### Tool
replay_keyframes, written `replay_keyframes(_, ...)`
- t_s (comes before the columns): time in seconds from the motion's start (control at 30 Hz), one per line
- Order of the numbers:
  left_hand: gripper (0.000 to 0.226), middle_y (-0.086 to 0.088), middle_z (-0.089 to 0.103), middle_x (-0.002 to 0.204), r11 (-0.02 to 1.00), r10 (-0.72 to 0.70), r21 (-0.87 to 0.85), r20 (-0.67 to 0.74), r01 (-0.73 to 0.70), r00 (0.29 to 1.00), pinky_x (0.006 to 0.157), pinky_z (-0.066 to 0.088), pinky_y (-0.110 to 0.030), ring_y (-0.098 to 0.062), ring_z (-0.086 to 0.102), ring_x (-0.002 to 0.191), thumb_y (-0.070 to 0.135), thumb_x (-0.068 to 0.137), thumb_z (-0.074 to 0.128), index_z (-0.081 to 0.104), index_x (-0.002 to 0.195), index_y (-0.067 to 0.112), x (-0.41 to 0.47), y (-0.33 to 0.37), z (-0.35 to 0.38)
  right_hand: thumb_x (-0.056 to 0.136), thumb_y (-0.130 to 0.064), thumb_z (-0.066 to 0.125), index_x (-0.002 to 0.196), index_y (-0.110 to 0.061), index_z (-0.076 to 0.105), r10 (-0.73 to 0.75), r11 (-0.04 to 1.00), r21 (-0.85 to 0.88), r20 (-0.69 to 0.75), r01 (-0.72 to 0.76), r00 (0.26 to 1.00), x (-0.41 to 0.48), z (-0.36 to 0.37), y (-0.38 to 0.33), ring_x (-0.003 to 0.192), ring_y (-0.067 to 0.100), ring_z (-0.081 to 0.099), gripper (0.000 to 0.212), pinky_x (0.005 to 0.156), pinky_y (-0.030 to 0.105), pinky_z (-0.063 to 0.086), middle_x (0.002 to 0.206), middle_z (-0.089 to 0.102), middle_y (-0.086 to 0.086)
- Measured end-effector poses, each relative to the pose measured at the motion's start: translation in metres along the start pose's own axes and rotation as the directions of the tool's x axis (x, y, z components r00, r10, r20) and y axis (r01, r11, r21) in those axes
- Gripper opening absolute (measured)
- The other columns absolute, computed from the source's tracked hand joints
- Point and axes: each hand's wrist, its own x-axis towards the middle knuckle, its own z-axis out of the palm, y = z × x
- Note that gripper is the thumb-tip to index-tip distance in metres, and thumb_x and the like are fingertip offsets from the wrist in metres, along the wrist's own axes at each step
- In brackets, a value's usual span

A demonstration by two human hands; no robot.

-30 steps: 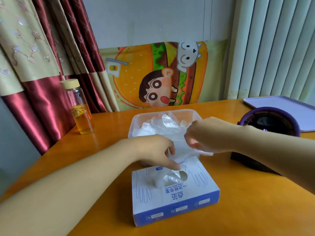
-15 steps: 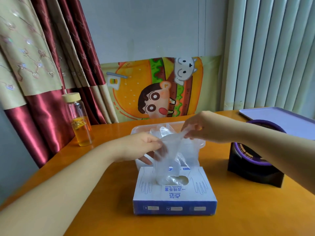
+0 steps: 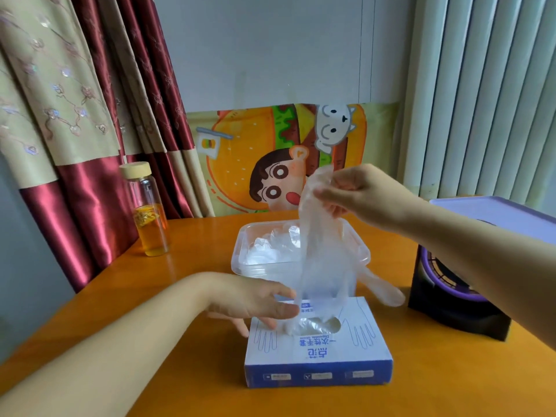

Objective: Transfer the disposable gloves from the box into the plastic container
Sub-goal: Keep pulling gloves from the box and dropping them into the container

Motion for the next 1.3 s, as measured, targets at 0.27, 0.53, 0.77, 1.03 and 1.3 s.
replay_keyframes(0.27,0.081,0.015,0.054,0.125,0.94,0.269,-0.054,-0.485,-0.336,0.832,0.094,0.053,-0.036,-0.005,0.055,0.114,0.07,0.067,0.062,0.036,0.137,0.04,-0.019,0.024,-0.012,0.09,-0.038,0.059,0.081,-0.015,0.07,0.197,0.966,0.169,0.0,-0.194,0.98,0.008,0.011,0.004,0.062,0.008,0.059,0.027,0.056,0.014,0.046,0.073,0.067,0.0)
replay_keyframes(0.53,0.019,0.002,0.063,0.099,0.867,0.282,0.039,-0.859,-0.497,0.426,0.068,0.049,-0.014,0.005,0.062,0.081,0.016,0.089,0.063,0.054,0.106,0.018,-0.007,0.042,-0.01,0.087,-0.039,0.059,0.085,-0.004,0.071,0.22,0.888,0.397,0.071,-0.23,0.973,0.007,0.02,0.003,0.068,0.01,0.066,0.036,0.064,0.019,0.052,0.077,0.072,0.004)
replay_keyframes(0.77,0.009,-0.007,0.069,0.092,0.921,0.176,0.017,-0.909,-0.39,0.377,0.077,0.049,-0.035,-0.022,0.064,0.091,0.017,0.088,0.06,0.063,0.096,0.015,-0.023,0.03,-0.036,0.082,-0.044,0.063,0.082,-0.01,0.059,0.329,0.864,0.378,0.077,-0.333,0.941,0.008,0.012,0.009,0.078,0.013,0.067,0.034,0.071,0.025,0.055,0.088,0.069,0.007)
replay_keyframes(1.03,0.013,-0.007,0.072,0.088,0.874,0.169,-0.182,-0.756,-0.45,0.633,0.082,0.055,-0.037,-0.021,0.07,0.087,0.011,0.095,0.054,0.065,0.1,0.007,-0.038,0.011,-0.052,0.069,-0.045,0.071,0.08,-0.012,0.056,0.113,0.95,0.272,0.162,-0.154,0.98,0.031,0.017,-0.013,0.099,0.001,0.06,0.037,0.087,0.026,0.04,0.116,0.065,-0.006)
replay_keyframes(1.3,0.038,-0.011,0.071,0.095,0.657,0.217,-0.557,-0.505,-0.508,0.835,0.068,0.056,-0.032,-0.02,0.07,0.082,0.023,0.086,0.053,0.061,0.117,0.002,-0.051,-0.022,-0.071,0.081,-0.019,0.072,0.085,-0.02,0.072,0.015,0.984,0.156,0.391,-0.082,0.92,0.063,0.035,-0.023,0.089,0.008,0.066,0.004,0.085,0.021,0.05,0.089,0.072,-0.006)
